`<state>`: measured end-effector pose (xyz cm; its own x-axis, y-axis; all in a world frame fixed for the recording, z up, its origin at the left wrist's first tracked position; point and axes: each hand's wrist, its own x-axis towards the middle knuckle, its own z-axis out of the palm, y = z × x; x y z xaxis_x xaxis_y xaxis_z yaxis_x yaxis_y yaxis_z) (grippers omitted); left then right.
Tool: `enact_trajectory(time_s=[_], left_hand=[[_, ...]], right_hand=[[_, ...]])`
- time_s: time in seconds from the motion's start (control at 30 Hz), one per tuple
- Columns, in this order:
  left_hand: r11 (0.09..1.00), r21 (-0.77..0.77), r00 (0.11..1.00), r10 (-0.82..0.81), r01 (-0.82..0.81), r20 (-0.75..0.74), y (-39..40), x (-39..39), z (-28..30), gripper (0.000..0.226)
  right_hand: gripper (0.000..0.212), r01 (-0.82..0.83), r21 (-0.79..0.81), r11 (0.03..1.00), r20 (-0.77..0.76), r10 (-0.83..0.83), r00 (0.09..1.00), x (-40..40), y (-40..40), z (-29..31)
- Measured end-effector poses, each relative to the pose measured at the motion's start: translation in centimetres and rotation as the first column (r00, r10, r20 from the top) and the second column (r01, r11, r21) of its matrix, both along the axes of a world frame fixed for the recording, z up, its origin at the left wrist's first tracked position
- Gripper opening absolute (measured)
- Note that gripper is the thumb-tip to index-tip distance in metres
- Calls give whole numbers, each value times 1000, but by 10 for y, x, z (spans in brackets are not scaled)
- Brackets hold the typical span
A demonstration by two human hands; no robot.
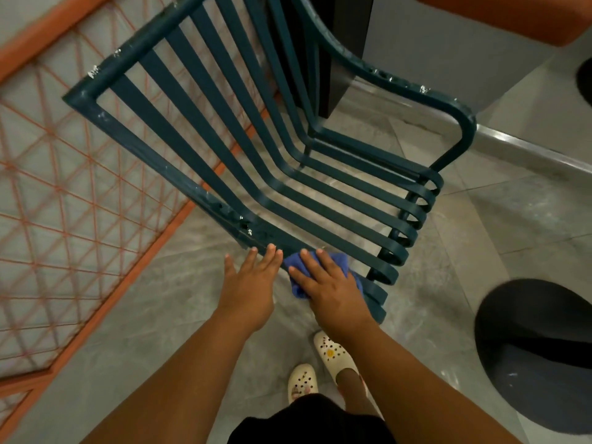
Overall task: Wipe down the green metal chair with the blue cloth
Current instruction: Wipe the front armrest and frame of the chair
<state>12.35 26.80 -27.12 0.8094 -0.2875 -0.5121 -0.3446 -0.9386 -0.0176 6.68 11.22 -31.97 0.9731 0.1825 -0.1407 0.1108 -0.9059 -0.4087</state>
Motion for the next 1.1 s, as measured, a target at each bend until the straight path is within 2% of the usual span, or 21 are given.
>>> enact_trajectory(time_s=[0.17,0.3,0.4,0.47,0.57,0.63,0.7,0.77,0.8,0.87,0.93,1.1], left_hand=[[1000,-9,1000,21,-21,-9,-1,-1,2,79],[999,-26,999,24,-23,30,1,-3,-2,73],[991,-89,993,104,-98,62,9,-1,-5,72],[976,-144,981,174,-161,83,16,3,-5,71],[959,-186,967,234,-212,104,24,11,-5,70],[956,-196,962,244,-218,119,27,16,-6,70],[953,-207,961,250,-222,120,29,18,-8,70],[955,-196,962,246,-221,117,30,20,-9,70],[959,-182,964,239,-216,117,30,20,-9,70],[964,-157,966,232,-214,113,30,21,-9,69],[962,-155,965,241,-224,106,31,21,-10,69],[960,-155,963,250,-233,102,36,24,-13,70]], right_hand=[[59,138,14,990,-105,-135,985,20,2,3],[67,-85,-3,996,-29,85,996,9,3,-2],[70,-190,-54,980,-11,189,982,6,-12,-3],[63,-107,-18,994,-3,107,994,15,-12,1],[58,80,46,996,-91,-76,993,38,5,4],[60,20,95,995,-33,-17,999,44,18,4],[64,-108,76,991,32,106,994,41,23,-3],[64,-155,62,986,76,150,986,40,19,-9],[62,-133,69,989,88,127,988,41,17,-9],[61,-32,87,996,12,31,999,49,20,-7],[63,26,46,999,-17,-26,1000,56,32,-5],[66,-221,-6,975,83,220,972,56,32,-10]])
